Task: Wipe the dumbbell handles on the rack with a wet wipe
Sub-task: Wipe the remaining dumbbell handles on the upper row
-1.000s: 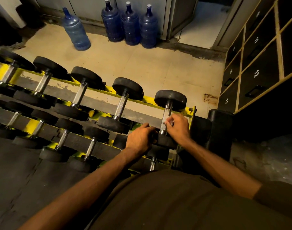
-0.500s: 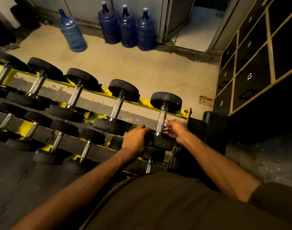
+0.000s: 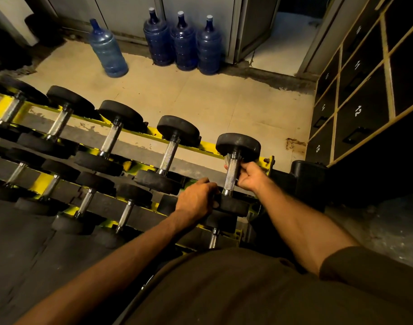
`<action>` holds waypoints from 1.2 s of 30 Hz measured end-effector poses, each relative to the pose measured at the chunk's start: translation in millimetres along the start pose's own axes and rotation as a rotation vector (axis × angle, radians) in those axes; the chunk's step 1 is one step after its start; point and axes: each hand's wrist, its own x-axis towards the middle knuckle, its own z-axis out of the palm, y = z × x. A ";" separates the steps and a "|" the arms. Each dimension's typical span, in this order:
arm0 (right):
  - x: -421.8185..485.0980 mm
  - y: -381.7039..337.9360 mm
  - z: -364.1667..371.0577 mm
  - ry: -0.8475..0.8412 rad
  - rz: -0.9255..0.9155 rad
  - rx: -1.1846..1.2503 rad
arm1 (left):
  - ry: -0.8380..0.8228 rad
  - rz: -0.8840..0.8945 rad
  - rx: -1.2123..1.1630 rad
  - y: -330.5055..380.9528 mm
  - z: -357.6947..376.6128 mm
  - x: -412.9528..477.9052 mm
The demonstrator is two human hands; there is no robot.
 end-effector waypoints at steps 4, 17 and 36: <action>8.2 -1.0 6.6 0.063 -0.005 0.065 | -0.006 0.004 0.002 0.1 -1.6 0.4; -26.2 19.6 -2.9 0.251 -0.991 -0.828 | 0.019 0.033 0.020 -1.8 2.1 -1.3; -39.5 20.2 67.2 0.230 -0.907 -2.432 | 0.063 -0.006 0.015 -3.3 7.0 -4.6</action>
